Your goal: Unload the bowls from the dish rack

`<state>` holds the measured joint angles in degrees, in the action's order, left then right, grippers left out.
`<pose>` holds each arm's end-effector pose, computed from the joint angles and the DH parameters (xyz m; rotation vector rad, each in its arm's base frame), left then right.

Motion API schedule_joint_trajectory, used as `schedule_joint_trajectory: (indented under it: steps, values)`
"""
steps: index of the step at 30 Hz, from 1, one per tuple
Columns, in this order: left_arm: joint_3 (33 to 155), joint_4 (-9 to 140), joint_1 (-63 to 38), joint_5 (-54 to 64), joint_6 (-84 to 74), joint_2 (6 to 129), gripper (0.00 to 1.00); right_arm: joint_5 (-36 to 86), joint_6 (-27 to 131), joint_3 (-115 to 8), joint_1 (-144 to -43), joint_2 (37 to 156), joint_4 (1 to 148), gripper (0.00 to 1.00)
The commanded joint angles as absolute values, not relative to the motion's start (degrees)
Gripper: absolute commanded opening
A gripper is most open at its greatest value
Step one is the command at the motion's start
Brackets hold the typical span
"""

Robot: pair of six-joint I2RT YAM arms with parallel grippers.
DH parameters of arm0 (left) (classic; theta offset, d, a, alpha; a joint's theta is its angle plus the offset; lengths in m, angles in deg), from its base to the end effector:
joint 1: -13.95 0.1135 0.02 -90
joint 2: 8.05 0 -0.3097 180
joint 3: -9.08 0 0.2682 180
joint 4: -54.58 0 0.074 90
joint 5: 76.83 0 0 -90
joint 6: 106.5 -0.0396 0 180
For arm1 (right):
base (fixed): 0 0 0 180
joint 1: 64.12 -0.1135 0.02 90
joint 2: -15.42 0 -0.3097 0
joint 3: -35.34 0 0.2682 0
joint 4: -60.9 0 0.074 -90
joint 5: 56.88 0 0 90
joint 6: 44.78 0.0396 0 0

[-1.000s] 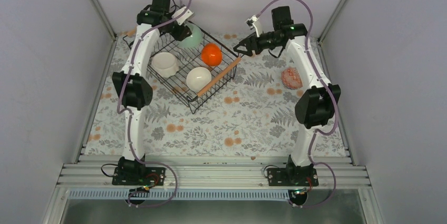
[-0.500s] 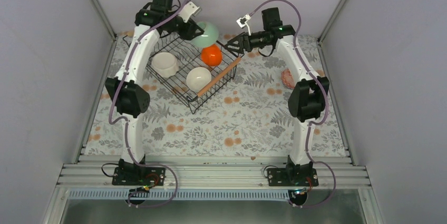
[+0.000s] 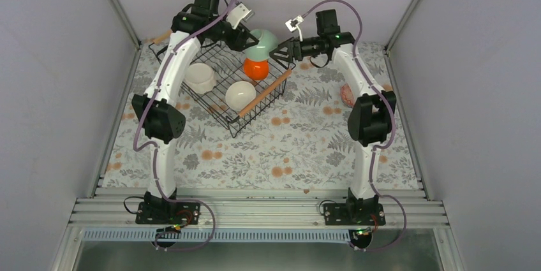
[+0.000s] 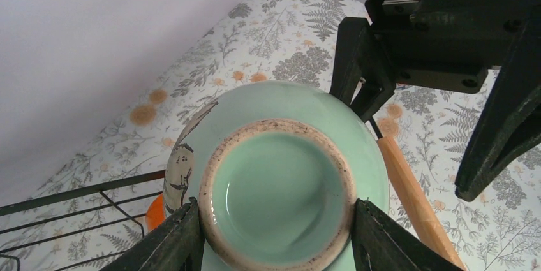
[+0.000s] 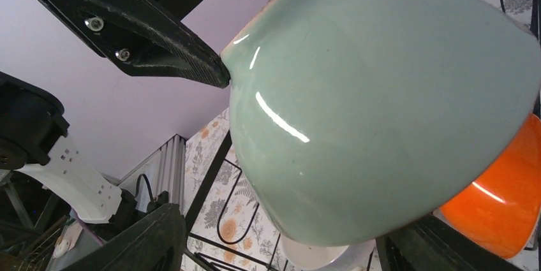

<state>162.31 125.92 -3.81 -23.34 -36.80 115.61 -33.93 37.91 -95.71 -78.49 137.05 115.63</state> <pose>0.4727 -0.1761 0.4331 1.0238 1.9726 -0.7032 0.4849 0.1619 0.3575 -0.9394 1.9199 1.4159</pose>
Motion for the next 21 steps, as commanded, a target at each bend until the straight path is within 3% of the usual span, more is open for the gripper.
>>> schedule_joint_trajectory:
  steps: [1, 4, 7, 12, 16, 21]
  values:
    - [163.70, 122.75, -3.92, -28.97, -35.44, 114.37, 0.22, -38.95, 40.25, -95.03, -79.03, 138.00, 111.48, 0.71]
    - [163.43, 122.53, -4.09, -29.89, -35.20, 114.17, 0.22, -41.43, 42.74, -93.37, -79.04, 137.75, 107.66, 0.65]
    - [162.66, 121.94, -4.15, -31.39, -34.61, 114.33, 0.21, -43.50, 46.33, -91.04, -79.06, 136.31, 102.83, 0.52]
    - [161.61, 121.29, -4.76, -34.89, -33.56, 115.12, 0.21, -44.66, 54.42, -84.02, -79.04, 132.93, 88.82, 0.46]
    - [160.25, 121.15, -4.90, -35.69, -33.56, 115.52, 0.21, -44.80, 57.11, -82.94, -79.04, 132.29, 85.00, 0.33]
    - [157.46, 121.53, -4.89, -35.94, -34.70, 115.68, 0.21, -45.94, 60.07, -80.09, -78.98, 130.70, 80.39, 0.33]
